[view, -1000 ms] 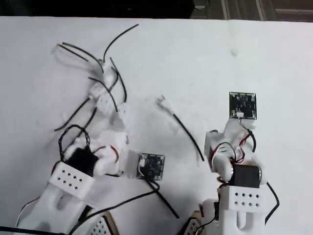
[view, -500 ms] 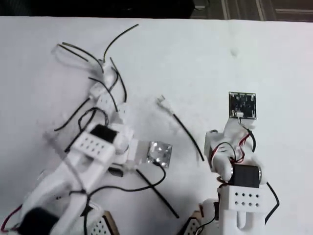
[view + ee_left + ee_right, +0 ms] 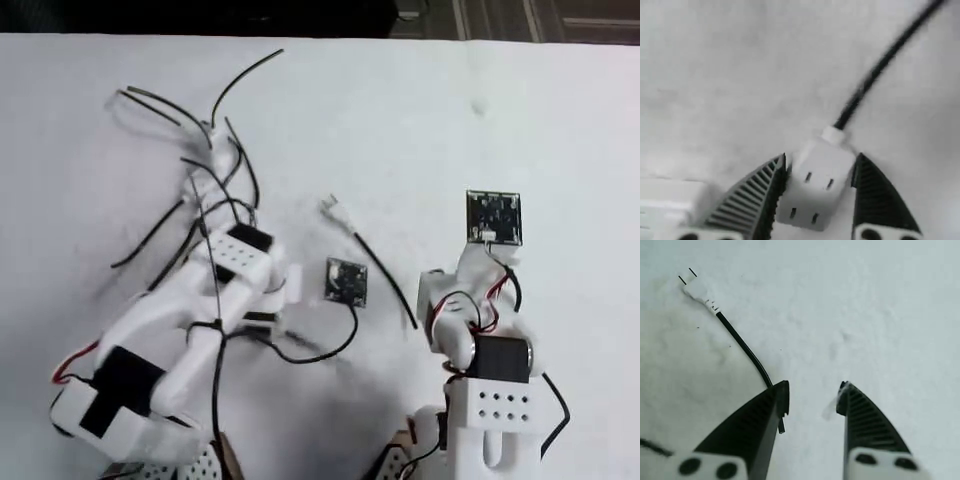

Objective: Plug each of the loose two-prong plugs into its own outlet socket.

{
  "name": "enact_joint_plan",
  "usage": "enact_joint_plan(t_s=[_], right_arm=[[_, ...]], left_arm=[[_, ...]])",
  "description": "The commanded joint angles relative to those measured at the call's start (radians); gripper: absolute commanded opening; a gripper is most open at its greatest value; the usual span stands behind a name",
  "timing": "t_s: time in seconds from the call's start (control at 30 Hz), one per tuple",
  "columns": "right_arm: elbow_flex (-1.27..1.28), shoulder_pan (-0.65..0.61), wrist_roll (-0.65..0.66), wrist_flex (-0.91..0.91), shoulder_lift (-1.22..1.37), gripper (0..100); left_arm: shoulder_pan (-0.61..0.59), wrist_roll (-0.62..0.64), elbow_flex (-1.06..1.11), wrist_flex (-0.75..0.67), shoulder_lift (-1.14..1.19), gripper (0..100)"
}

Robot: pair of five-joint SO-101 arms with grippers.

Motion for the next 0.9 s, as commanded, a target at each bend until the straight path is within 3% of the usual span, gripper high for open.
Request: enact_joint_plan(t_s=[0.0, 0.17, 0.27, 0.47, 0.63, 0.87], right_arm=[[-0.009, 0.008, 0.0, -0.015, -0.012, 15.5], [-0.009, 0.008, -0.002, -0.013, -0.012, 15.5], [-0.009, 0.008, -0.002, -0.013, -0.01, 15.5], [-0.009, 0.008, -0.002, -0.012, -0.008, 15.5], [-0.009, 0.008, -0.002, -0.012, -0.008, 15.5], [-0.009, 0.008, -0.002, -0.012, -0.007, 15.5]], left_arm=[[0.025, 0.138, -0.04, -0.015, 0.002, 1], [0.047, 0.511, -0.052, -0.084, -0.001, 5], [0.054, 0.654, -0.104, -0.057, 0.004, 7], [0.056, 0.928, -0.164, 0.011, 0.004, 22], [0.054, 0.951, -0.172, 0.066, -0.004, 30], [0.036, 0.947, -0.253, 0.193, -0.005, 31]])
